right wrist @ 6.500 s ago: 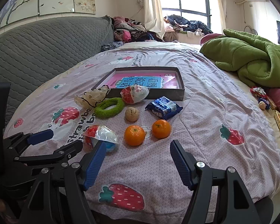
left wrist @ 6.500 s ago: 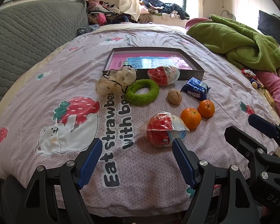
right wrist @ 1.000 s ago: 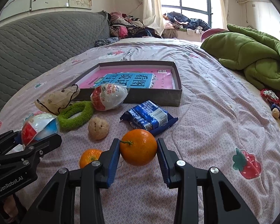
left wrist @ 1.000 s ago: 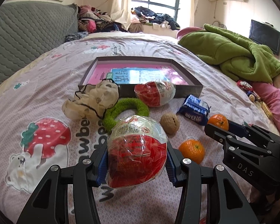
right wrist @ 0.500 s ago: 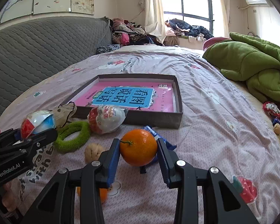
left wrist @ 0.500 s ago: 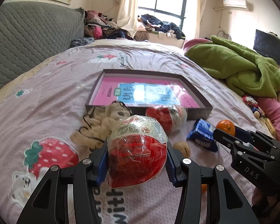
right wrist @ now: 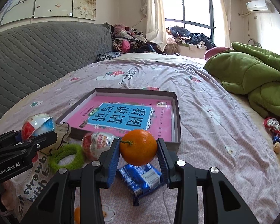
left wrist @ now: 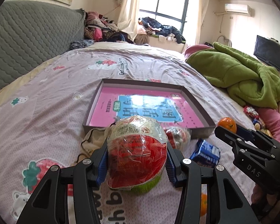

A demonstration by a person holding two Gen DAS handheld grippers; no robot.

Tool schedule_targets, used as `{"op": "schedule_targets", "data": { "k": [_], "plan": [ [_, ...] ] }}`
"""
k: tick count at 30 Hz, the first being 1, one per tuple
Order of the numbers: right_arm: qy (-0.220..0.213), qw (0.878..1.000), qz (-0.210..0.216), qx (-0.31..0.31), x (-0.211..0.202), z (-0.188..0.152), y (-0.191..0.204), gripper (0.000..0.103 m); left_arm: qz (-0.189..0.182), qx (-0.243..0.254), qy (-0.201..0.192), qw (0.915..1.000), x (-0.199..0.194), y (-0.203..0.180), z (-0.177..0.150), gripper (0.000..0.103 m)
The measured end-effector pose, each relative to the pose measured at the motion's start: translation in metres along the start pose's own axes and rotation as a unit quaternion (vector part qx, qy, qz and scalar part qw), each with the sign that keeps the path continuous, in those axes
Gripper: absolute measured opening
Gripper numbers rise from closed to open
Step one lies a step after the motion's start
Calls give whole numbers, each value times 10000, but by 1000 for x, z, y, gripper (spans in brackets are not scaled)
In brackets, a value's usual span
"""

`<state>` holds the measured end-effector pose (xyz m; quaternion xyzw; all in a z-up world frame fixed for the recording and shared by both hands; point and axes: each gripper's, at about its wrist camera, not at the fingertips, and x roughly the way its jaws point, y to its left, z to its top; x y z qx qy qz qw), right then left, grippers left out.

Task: Organize objects
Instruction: 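Carry the wrapped ball with left gripper while right gripper carries tangerine toward pink box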

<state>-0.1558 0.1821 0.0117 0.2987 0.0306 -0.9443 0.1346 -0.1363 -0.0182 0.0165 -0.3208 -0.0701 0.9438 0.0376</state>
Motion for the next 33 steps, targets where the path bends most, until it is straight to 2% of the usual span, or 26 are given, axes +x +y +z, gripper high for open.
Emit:
{"op": "schedule_targets", "data": {
  "k": [15, 27, 33],
  "plan": [
    [-94, 9999, 31, -59, 11, 19, -8, 40, 27, -52, 75, 10000, 23, 1, 24, 52],
    [18, 10000, 85, -42, 22, 30, -20, 40, 257, 27, 81, 9996, 31, 17, 47, 52],
    [-39, 9996, 12, -290, 26, 40, -13, 40, 363, 11, 86, 9993, 36, 25, 58, 52]
  ]
}}
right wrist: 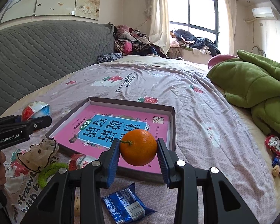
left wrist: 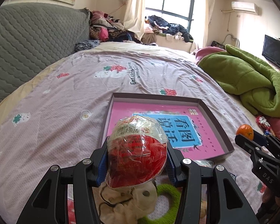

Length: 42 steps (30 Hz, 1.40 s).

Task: Organize objects
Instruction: 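Carry the wrapped ball with left gripper while right gripper carries tangerine toward pink box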

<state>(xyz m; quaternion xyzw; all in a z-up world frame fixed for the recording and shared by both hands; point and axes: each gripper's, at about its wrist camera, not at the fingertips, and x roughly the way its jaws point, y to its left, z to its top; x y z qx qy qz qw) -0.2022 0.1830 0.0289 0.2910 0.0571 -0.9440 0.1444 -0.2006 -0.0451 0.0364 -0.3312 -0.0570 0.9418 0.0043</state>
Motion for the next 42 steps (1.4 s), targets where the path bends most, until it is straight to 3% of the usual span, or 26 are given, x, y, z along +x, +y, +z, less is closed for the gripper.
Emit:
{"op": "schedule_targets", "data": {
  "k": [13, 24, 42],
  "plan": [
    [88, 9994, -141, -292, 21, 8, 9, 40, 12, -21, 198, 9998, 22, 6, 23, 52],
    [253, 9989, -178, -346, 41, 11, 7, 40, 75, 107, 626, 9980, 50, -2, 26, 52],
    [728, 9972, -119, -132, 78, -4, -7, 40, -170, 35, 1525, 9881, 100, -12, 21, 52]
  ]
}}
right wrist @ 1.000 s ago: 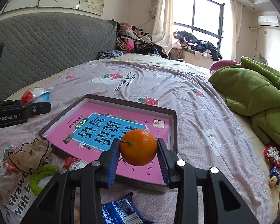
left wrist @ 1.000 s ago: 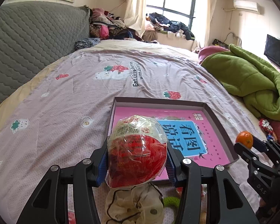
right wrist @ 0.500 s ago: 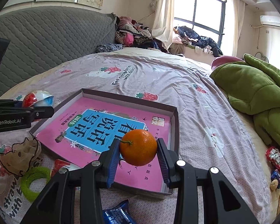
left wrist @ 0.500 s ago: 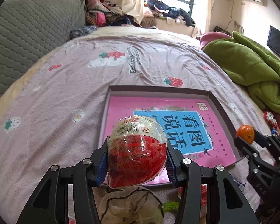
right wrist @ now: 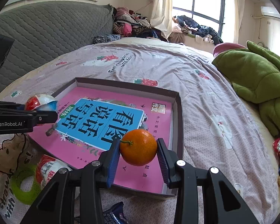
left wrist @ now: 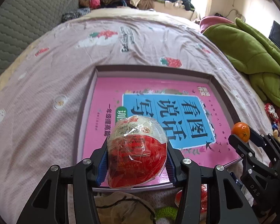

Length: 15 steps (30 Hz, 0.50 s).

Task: Organize objects
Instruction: 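Carry the wrapped ball with left gripper while right gripper carries tangerine toward pink box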

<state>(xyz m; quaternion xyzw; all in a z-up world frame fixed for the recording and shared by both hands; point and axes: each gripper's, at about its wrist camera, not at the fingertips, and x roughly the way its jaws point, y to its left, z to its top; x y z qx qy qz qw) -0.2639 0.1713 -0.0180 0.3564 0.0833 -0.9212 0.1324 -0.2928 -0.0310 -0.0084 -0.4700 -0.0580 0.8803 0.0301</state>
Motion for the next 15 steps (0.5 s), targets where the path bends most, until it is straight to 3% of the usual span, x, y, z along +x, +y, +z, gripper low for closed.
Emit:
{"op": "schedule_targets", "data": {
  "k": [15],
  "plan": [
    [427, 9988, 171, 179, 22, -10, -2, 40, 67, 73, 274, 9996, 23, -5, -4, 52]
  ]
}}
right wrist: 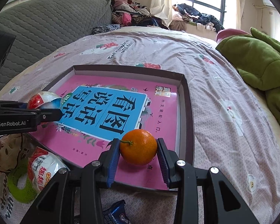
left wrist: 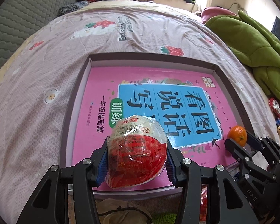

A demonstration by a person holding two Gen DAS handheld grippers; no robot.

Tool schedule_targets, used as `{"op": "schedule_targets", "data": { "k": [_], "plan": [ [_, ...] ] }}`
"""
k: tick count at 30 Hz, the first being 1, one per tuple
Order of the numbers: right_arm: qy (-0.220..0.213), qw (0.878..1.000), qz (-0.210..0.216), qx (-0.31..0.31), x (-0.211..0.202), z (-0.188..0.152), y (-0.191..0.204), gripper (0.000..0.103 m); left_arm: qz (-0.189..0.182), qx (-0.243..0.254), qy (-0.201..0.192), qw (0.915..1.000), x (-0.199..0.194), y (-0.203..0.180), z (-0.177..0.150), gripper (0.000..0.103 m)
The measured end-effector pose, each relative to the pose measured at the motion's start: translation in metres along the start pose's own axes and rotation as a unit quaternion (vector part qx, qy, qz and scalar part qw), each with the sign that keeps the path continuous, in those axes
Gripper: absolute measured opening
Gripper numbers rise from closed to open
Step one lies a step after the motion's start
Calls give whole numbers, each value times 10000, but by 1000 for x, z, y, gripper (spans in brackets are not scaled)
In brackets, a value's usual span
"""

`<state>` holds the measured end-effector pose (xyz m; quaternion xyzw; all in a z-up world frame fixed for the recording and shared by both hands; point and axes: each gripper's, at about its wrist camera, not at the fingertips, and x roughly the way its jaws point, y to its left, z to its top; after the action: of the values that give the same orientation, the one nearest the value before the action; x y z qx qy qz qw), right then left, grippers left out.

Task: Organize objects
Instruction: 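Carry the wrapped ball with left gripper while right gripper carries tangerine toward pink box, then lower and release the wrapped ball with left gripper while right releases tangerine in box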

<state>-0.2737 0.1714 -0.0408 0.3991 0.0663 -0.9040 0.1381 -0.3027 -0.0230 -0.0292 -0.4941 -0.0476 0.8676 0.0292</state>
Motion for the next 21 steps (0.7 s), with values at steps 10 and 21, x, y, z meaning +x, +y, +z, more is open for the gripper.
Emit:
{"op": "schedule_targets", "data": {
  "k": [10, 21],
  "plan": [
    [21, 9999, 39, 129, 3, 0, -4, 40, 81, -15, 62, 9999, 9, 1, -1, 53],
    [34, 9997, 90, 239, 1, 0, -8, 40, 52, -110, 68, 9999, 9, 3, -2, 58]
  ]
}}
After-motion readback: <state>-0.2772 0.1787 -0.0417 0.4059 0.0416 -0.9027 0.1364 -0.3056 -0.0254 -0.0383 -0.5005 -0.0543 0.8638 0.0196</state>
